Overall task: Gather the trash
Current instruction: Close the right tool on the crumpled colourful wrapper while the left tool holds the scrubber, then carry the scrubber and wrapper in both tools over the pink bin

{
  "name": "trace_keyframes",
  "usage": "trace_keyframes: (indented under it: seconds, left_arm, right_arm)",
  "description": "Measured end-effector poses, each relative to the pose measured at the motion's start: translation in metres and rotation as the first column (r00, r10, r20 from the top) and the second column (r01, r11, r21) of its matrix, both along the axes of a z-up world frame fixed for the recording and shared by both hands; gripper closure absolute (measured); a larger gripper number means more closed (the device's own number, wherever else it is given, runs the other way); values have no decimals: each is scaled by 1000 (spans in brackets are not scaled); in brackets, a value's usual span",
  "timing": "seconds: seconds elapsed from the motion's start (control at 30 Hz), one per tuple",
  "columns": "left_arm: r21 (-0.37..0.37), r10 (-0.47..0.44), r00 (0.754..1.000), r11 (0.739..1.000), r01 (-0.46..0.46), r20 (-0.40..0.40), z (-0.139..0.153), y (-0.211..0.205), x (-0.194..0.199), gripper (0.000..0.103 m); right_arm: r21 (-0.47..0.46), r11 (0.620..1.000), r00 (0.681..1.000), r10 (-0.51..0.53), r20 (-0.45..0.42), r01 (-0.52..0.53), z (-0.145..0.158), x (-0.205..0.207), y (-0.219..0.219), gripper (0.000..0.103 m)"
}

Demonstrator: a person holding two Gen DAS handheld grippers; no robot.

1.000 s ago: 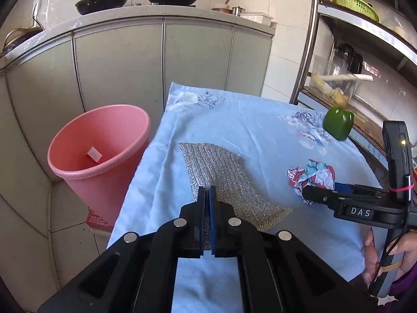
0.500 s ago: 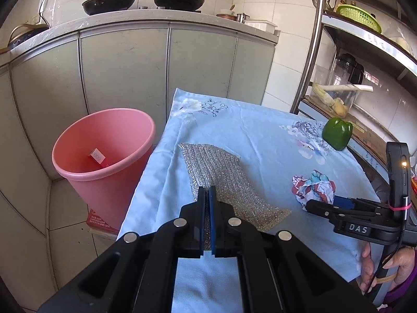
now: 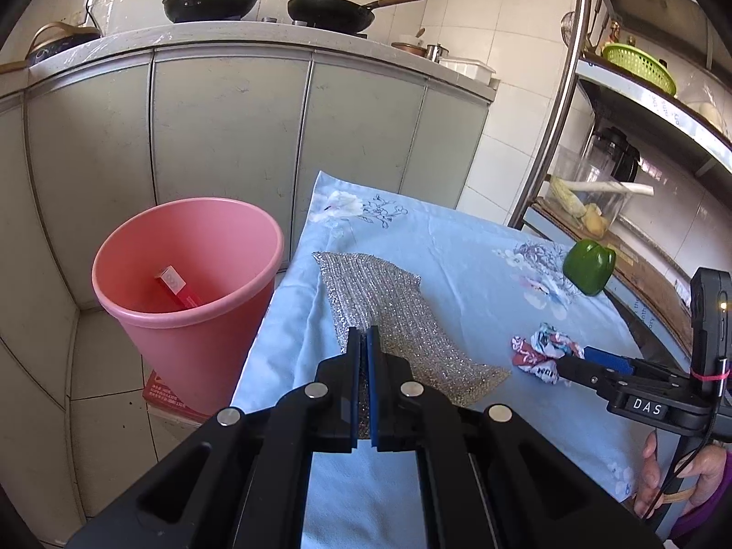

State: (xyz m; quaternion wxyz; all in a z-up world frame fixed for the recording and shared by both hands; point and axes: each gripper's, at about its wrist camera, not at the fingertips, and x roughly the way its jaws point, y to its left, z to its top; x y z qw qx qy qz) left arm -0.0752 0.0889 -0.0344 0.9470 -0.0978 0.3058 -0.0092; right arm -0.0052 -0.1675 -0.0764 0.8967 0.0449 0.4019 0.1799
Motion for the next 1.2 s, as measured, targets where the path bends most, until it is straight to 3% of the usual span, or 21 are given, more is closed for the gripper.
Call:
trace_keyframes:
  seconds: [0.07,0.23,0.33,0.57,1.2]
  left_arm:
    - [-7,8,1000,1000,-7,7,2,3,0,101]
    - [-23,32,999,999,-31,19,4,15,1,101]
    - [-31,54,998,998,-53,25,6,24,2,101]
    - [-50,105,994,993,-103,38,12,46,3,101]
    - [-41,102,994,994,-100,44,12,48,9,101]
  right_arm:
    - [-37,999,1000,-7,-5,7,-2,3,3,45]
    - [-40,999,1000,-11,-19,10,-3,6,3,69]
    - [-27,1000,1000,13,6,-12,6,6,10,97]
    - [-53,995,995,85,45,-83,22,16,39,101]
    - [-3,994,984,112,137,-112,59,9,27,101]
